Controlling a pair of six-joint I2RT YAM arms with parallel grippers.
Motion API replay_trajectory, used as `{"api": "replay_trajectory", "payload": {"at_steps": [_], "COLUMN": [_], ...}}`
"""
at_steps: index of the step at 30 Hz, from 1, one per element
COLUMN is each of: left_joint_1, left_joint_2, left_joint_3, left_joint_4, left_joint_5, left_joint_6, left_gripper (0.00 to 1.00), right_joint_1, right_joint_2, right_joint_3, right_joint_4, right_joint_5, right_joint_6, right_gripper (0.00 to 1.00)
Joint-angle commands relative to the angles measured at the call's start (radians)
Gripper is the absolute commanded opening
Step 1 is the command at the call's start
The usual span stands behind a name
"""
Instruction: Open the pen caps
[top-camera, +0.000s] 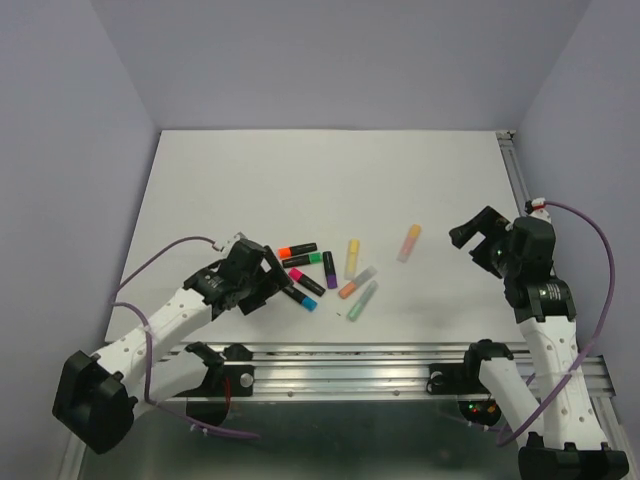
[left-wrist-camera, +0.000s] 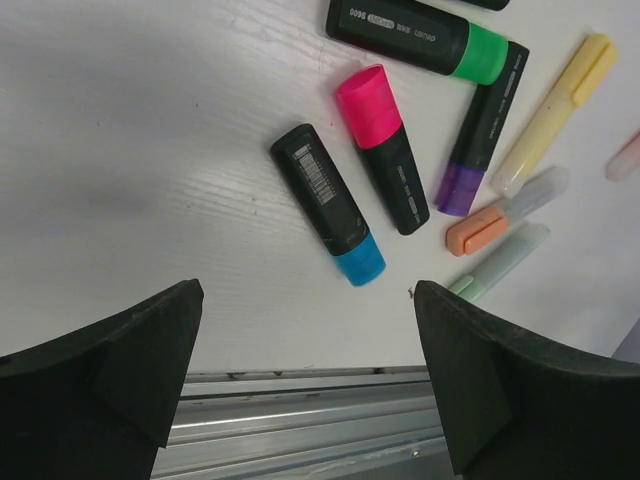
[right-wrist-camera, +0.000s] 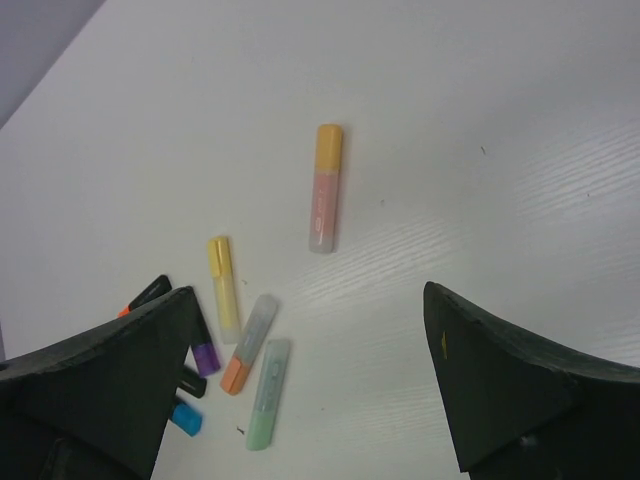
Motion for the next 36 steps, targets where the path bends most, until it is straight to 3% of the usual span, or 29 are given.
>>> {"api": "replay_trajectory", "payload": {"at_steps": [1, 7, 19, 22, 36], "left_joint_1": [-0.069, -0.102, -0.149, -0.148, -0.192], "left_joint_2": [0.082, 0.268, 0.464, 0.486, 0.636], "left_joint_3": [0.040, 0.149, 0.232, 0.238, 0.283], "left_joint_4": [0.011, -0.105, -0.116, -0.122, -0.138], "left_joint_5": [-0.102, -0.174, -0.182, -0.182, -0.180], "left_joint_6": [-0.145, -0.229, -0.263, -0.278, -0.286], "left_gripper": [0.98, 0.82, 0.82, 0.74, 0.62], "right_joint_1": [-0.004, -0.004, -0.004, -0.004, -0.004], "right_joint_2": [-0.004, 0.018, 0.005, -0.004, -0.013], "right_joint_3": [-0.016, 0.001, -0.032, -0.032, -0.053], "right_joint_4": [0.044, -0.014, -0.020, -0.025, -0.011], "right_joint_5": [0.030, 0.162, 0.210, 0.243, 0.234], "right_joint_6": [-0.031, -0.032, -0.050, -0.050, -0.054], "right_gripper": [1.00, 1.00, 1.00, 1.00, 1.00]}}
